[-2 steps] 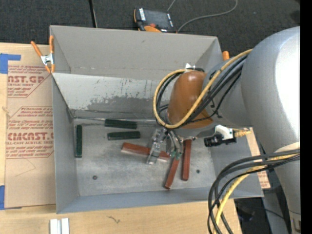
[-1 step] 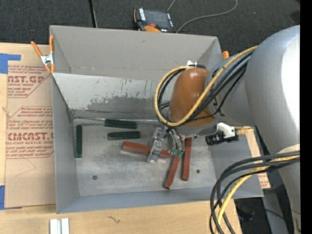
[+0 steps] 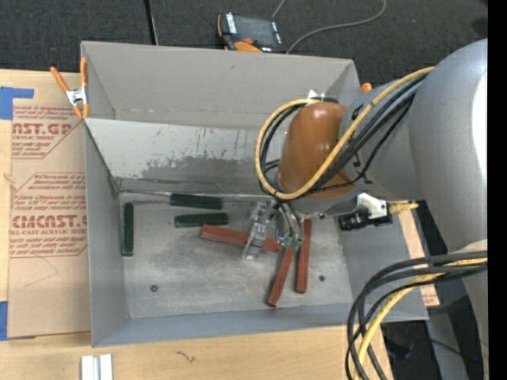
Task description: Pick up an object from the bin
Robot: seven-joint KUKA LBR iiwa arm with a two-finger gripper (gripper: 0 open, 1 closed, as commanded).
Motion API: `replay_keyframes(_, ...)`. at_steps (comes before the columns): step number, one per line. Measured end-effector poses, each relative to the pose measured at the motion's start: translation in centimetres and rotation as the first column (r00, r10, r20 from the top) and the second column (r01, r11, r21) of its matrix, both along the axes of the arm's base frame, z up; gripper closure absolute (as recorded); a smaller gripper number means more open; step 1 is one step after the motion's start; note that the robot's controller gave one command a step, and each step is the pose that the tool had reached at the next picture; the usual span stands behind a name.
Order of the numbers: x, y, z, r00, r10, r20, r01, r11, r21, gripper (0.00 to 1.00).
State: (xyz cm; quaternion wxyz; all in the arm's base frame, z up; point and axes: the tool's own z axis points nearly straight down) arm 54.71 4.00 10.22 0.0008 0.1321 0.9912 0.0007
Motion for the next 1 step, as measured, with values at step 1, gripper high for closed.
replay_keyframes(1, 0.14, 0.05, 6.87, 1.000, 0.001, 0.005, -0.001, 1.000, 0.000, 1.00)
